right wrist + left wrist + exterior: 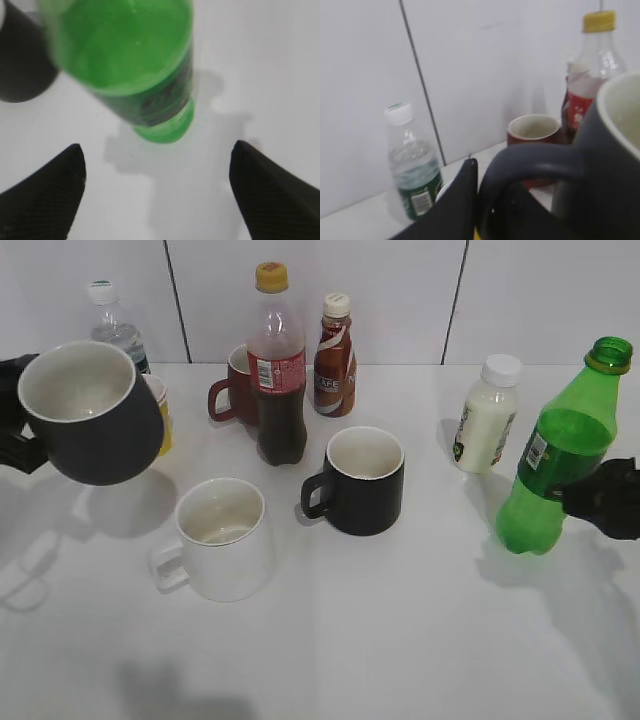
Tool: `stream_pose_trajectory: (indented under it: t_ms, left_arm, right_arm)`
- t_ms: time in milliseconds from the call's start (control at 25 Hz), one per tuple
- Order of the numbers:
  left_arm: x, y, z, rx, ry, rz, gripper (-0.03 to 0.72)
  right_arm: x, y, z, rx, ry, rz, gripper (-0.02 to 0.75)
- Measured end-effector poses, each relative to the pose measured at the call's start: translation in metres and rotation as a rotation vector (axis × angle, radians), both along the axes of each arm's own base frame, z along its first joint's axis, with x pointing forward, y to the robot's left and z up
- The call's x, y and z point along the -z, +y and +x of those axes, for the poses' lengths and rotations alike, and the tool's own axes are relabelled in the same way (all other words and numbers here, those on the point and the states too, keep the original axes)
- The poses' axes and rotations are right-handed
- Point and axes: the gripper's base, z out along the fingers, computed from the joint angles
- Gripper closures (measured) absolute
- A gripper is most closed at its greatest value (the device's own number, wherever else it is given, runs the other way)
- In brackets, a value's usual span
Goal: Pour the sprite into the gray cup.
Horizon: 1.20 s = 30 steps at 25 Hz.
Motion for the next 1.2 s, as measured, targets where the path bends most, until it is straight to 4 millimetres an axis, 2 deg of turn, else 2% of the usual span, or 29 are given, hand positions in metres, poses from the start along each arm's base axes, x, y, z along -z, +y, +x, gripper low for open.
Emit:
stream_pose_trajectory:
  t_ms: [440, 720, 1000, 1200]
  left_arm:
    - [-0.004, -0.005, -0.002, 0.021, -0.018, 0.003, 0.626]
    - [-0.004, -0.005, -0.002, 0.021, -0.018, 0.003, 0.626]
    - [-0.004, -0.005, -0.002, 0.022, -0.018, 0.004, 0.626]
    - [-0.004, -0.005, -0.002, 0.024, -0.018, 0.005, 0.626]
  right_arm:
    - [0.010, 0.023, 0.017, -0.064, -0.135, -0.109, 0.056]
    - [0.031, 0.021, 0.031, -0.001, -0.136, -0.150, 0.064]
    - [0.034, 0.028, 0.041, 0.002, -0.229, -0.075, 0.080]
    - [0.044, 0.030, 0.050, 0.026, -0.284, -0.036, 0.092]
